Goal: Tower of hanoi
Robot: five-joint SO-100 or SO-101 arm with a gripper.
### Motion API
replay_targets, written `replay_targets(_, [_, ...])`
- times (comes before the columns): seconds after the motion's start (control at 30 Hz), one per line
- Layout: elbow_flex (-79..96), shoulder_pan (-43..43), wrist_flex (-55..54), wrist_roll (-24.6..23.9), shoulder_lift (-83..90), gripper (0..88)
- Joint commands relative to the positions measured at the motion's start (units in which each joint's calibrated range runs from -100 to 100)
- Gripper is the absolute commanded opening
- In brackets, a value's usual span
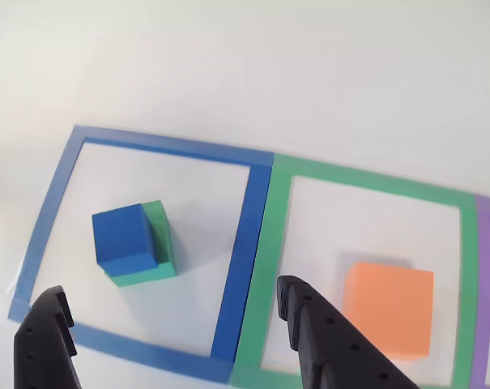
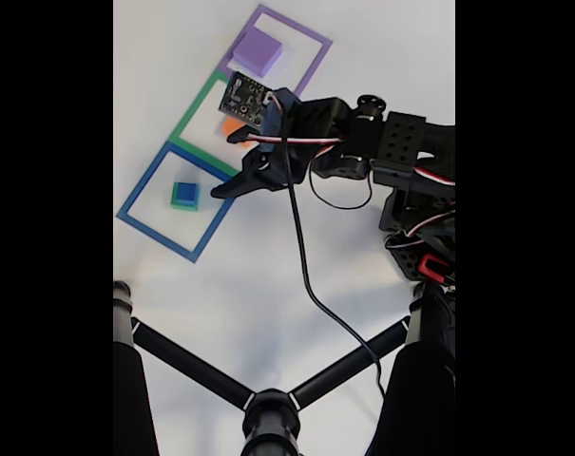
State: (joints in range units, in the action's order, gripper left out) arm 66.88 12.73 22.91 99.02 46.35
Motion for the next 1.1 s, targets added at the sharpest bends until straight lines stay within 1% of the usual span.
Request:
replay_targets(0.0, [5.31,-0.65,-19.31,0.98,-4.76,30.5])
replay_targets(0.33, [10.31,2.94,-45.62,0.98,-18.46,30.5])
replay_targets(0.4, [10.22,3.40,-49.02,0.98,-21.43,30.4])
replay_targets(0.7, [9.13,5.38,-60.91,0.98,-32.89,29.9])
replay_targets(1.07, [4.68,7.74,-67.63,0.98,-43.54,29.2])
